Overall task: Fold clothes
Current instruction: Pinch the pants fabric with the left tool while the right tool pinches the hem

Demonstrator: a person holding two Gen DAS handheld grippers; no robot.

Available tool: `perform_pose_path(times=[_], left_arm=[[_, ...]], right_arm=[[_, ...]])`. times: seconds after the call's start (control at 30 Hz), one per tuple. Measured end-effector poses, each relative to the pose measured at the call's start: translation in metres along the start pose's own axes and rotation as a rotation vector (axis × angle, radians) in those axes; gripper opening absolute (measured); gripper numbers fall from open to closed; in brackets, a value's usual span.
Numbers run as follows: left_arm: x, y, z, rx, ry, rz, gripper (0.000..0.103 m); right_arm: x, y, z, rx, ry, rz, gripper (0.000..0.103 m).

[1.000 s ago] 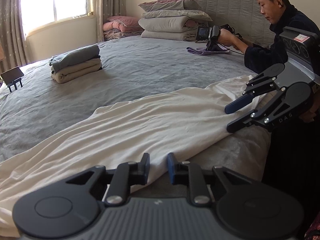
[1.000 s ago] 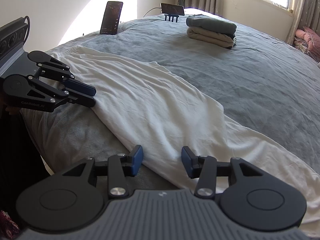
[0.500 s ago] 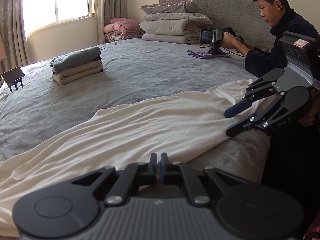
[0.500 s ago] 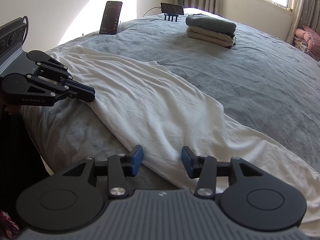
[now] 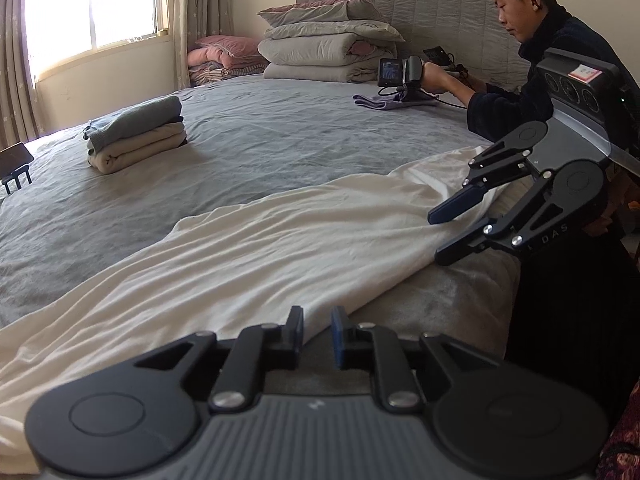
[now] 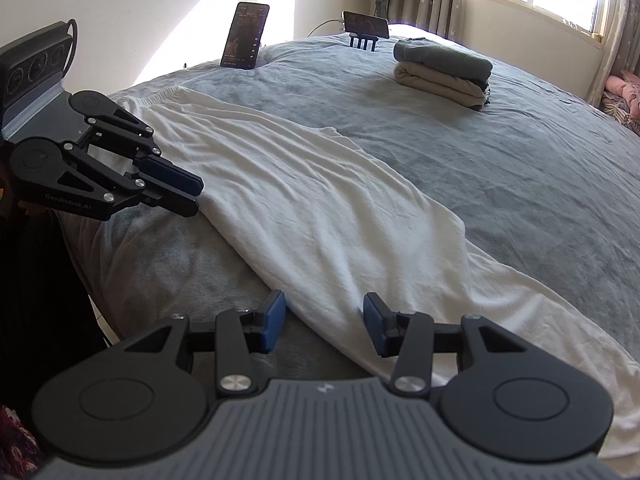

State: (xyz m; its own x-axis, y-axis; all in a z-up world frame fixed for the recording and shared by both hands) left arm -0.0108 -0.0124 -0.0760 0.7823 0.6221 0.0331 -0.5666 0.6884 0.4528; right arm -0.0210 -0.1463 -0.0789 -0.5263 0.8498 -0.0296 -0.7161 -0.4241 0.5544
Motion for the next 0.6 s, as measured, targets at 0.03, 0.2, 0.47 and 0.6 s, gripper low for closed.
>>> perform_pose_path(times=[0.03,0.2,0.47,0.6], left_arm=[[-0.002,0.000,0.001,-0.002,-0.008,-0.005,0.030],[-0.005,-0.003,-0.001,0.012,-0.044,-0.001,0.041],[0.012,-0.002,-0.001,0.012,0.008,0.049,0.001],[0.015,-0.002,0.004,-0.005,0.040,0.044,0.001]], right_arm=[[0.002,0.000,0.001,-0.005,0.007,0.008,0.047],[0.019,-0.002,0.005,-0.024,0.083,0.055,0.034],[0.027,-0.009,0.014,-0.045,0.127,0.089,0.000],[0.023,-0.006,0.021,-0.069,0.112,0.075,0.000]])
Point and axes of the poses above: each gripper's, at about its wrist camera, not at the fingertips, and y roughly against the way its jaws point, x to its left, z to its top, the point moved 10 cm from there along -y, roughly the way its jaws point, and after that the axes turned 10 degrees about -x, right-handed, at the moved point
